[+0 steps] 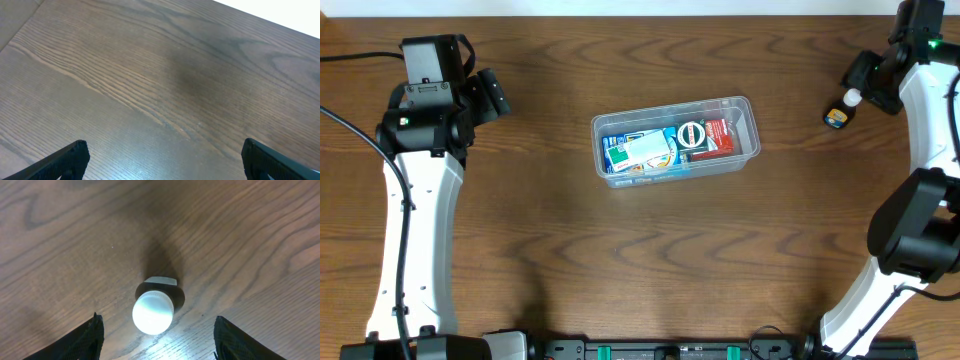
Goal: Pack container
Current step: 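Lower the right gripper and grasp the bottle by its cap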
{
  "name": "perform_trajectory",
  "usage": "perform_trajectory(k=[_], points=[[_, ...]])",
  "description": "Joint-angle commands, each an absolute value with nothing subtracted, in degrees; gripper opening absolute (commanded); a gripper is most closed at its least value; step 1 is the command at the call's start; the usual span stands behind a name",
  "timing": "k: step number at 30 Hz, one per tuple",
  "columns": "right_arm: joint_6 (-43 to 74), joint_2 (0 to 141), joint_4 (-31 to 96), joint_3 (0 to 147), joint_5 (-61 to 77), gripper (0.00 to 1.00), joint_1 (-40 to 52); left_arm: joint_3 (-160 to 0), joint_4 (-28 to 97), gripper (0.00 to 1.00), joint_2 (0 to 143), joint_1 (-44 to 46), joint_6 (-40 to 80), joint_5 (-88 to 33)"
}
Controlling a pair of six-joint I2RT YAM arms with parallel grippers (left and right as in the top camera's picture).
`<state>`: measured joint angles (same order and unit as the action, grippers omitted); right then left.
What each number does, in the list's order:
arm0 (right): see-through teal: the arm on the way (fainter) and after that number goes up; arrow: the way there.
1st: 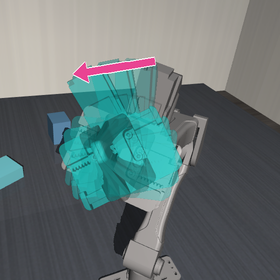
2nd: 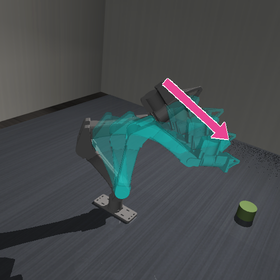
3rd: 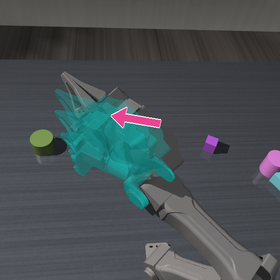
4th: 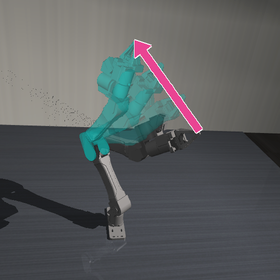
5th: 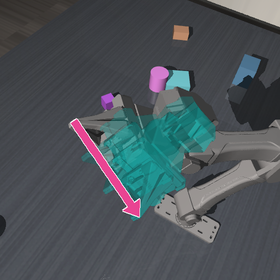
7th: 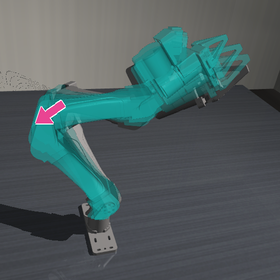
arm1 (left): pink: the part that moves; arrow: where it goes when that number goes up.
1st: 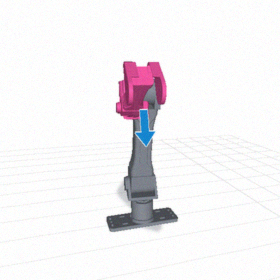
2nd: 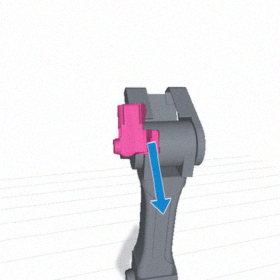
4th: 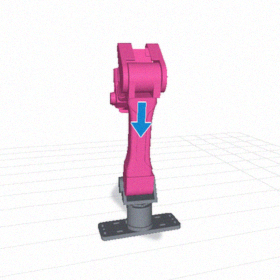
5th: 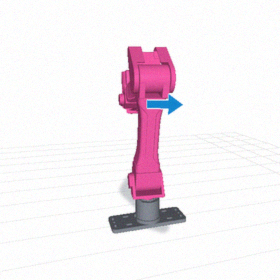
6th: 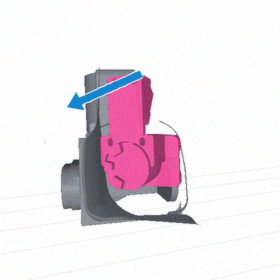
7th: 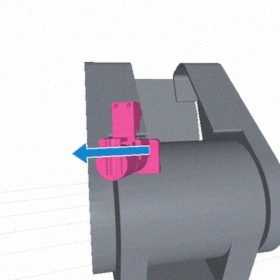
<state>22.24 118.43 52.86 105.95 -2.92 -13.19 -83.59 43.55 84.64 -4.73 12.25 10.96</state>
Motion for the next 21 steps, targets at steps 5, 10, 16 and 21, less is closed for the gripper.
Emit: perform_trajectory(k=[5,10,16,21], points=[[24.82,123.00,52.14,105.62,-1.08,0.69,-12.69,-83.79,43.72,0.98,84.66,-4.86,12.99,11.84],[24.82,123.28,51.33,105.62,-1.04,0.63,-12.69,-83.79,43.72,0.98,84.66,-4.86,12.99,11.86],[24.75,123.31,52.07,105.62,-1.10,0.49,-12.69,-83.79,43.72,0.98,84.66,-4.86,12.99,11.84],[24.60,123.31,52.49,105.62,-1.10,0.38,-12.69,-83.79,43.72,0.98,84.66,-4.86,12.99,11.84]])
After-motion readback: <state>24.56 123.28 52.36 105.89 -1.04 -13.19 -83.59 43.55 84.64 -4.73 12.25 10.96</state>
